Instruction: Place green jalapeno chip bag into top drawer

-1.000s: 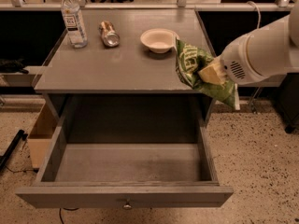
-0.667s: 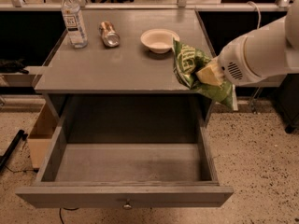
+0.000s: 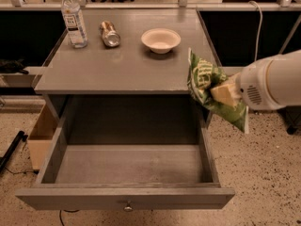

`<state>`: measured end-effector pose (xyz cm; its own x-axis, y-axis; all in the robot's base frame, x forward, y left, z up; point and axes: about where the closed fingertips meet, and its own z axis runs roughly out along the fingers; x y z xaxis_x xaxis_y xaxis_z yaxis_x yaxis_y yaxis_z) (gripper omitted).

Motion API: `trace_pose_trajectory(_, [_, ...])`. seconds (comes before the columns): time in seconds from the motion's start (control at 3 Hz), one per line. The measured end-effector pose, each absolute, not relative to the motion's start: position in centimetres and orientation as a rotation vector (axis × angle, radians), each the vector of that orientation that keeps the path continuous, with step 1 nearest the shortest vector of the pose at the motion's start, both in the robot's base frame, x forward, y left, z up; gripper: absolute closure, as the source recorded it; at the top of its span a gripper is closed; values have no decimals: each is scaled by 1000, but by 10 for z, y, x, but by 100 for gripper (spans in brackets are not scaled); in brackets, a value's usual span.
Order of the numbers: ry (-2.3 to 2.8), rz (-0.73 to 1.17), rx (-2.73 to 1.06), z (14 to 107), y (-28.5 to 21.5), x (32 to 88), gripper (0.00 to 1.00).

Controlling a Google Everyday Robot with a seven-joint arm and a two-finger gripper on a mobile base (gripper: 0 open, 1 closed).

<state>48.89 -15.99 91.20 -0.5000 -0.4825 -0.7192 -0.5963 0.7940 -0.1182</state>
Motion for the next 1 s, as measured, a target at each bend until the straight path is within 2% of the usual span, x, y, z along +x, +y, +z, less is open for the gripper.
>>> trace_pose_trajectory(0.67, [2322, 296, -814, 809, -122, 435, 100])
trace_pose_trajectory(1.0, [2326, 300, -811, 807, -122, 436, 100])
